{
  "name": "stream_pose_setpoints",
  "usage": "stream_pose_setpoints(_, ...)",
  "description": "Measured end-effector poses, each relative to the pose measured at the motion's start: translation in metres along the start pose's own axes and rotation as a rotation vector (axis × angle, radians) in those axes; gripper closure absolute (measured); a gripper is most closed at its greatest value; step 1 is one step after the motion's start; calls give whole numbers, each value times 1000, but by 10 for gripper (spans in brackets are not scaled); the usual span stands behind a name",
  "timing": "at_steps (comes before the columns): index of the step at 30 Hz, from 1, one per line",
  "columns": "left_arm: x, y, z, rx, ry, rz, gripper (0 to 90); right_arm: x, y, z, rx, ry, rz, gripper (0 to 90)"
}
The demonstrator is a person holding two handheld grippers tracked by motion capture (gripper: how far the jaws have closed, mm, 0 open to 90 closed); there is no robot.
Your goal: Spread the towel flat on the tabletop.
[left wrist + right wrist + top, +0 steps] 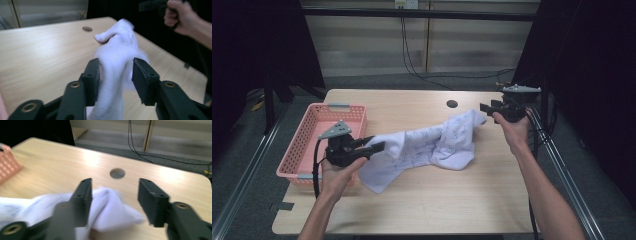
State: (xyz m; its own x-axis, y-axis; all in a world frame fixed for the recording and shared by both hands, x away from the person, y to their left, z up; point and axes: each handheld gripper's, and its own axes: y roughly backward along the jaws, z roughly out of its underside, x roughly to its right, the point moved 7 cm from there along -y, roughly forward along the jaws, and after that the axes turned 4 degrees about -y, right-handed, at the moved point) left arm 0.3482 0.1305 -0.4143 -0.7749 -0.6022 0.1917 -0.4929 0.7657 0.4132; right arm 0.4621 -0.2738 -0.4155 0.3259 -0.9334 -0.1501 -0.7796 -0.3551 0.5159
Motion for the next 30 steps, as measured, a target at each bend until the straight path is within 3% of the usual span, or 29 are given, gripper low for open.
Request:
stream_pose_setpoints(2,0,-7,5,-15,10,-4,502,-7,1,13,-24,24,-15,397)
stream_pose_setpoints(4,1,-14,12,-37,19,-1,488,-13,4,22,-15,18,-44,391)
stream_pose_setpoints(8,10,-40,44,-169,-43,7,506,-39,7,60,-71,59,-129,384)
stream_pose_setpoints(10,7,-50,59,-216,-40,17,505,-49,8,76,-97,81,-152,384)
stream_pose_setpoints(12,2,-58,74,-275,-38,-13,495,-59,11,88,-108,83,-193,384)
stream_pose_setpoints(13,1,-61,79,-297,-44,-7,484,-63,13,93,-110,76,-205,384)
stream_pose_setpoints(16,-3,-68,91,-356,-94,-43,468,-71,17,107,-127,101,-226,379)
stream_pose_setpoints(18,-6,-73,97,-368,-72,-48,469,-75,19,118,-142,96,-240,371)
stream_pose_setpoints(19,-5,-74,99,-384,-94,-53,494,-78,20,124,-153,88,-252,369)
stream_pose_setpoints(20,-4,-74,100,-406,-132,-77,561,-80,21,131,-163,93,-256,368)
stream_pose_setpoints(21,-3,-75,102,-415,-139,-83,658,-83,22,138,-175,107,-256,366)
stream_pose_setpoints(22,-1,-77,104,-428,-107,-54,747,-86,24,144,-192,115,-264,363)
stream_pose_setpoints(24,7,-79,106,-424,-68,-9,801,-90,29,153,-211,135,-268,356)
stream_pose_setpoints(25,13,-79,106,-437,-58,39,812,-91,31,156,-213,137,-274,355)
stream_pose_setpoints(28,42,-84,109,-440,-82,130,818,-92,38,162,-216,135,-278,355)
stream_pose_setpoints(30,64,-90,106,-427,-73,232,825,-93,42,168,-226,134,-283,354)
